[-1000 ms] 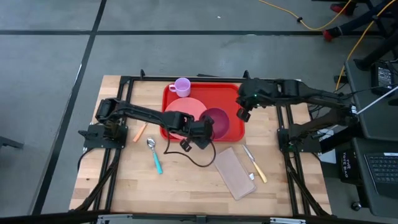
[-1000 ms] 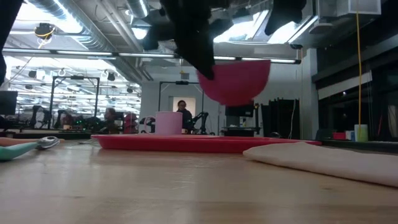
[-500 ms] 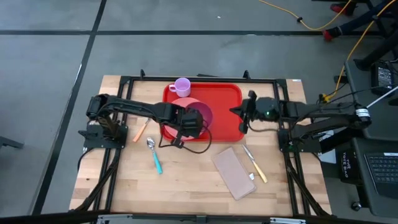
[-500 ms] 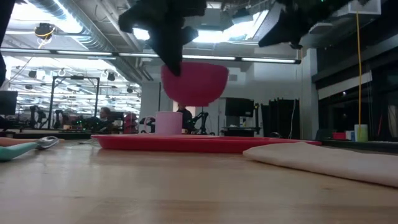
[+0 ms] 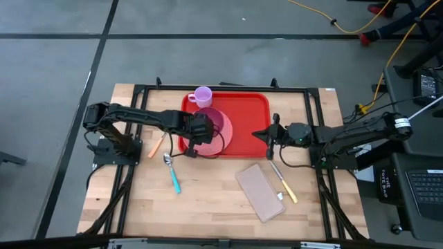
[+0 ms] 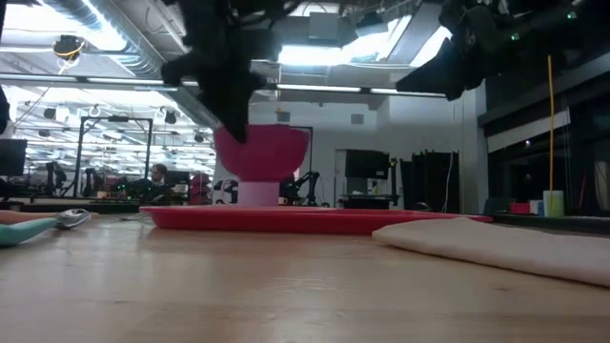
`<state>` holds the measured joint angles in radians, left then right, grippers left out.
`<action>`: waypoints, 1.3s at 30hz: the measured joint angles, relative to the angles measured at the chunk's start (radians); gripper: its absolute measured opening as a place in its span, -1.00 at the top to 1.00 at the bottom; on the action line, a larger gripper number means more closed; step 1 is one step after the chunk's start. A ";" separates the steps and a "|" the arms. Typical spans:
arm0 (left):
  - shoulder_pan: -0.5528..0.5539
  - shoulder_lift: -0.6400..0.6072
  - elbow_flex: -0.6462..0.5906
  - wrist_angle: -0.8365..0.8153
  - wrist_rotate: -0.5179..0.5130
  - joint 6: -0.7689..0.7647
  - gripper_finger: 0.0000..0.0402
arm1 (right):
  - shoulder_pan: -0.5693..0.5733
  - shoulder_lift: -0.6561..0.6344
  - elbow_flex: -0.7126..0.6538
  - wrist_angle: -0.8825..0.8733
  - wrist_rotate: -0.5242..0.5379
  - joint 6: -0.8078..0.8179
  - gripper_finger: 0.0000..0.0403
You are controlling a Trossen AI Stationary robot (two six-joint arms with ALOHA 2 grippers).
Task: Set up tray
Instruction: Put the dark pink bowl on the light pink plate
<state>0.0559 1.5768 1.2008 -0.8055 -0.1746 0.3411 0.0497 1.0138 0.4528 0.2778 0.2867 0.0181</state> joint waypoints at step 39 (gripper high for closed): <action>0.119 0.002 -0.159 0.183 0.178 -0.031 0.98 | 0.002 0.000 -0.020 0.000 0.000 0.033 0.97</action>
<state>0.1753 1.5791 1.0416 -0.6228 0.0032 0.3106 0.0521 1.0142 0.4328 0.2779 0.2871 0.0513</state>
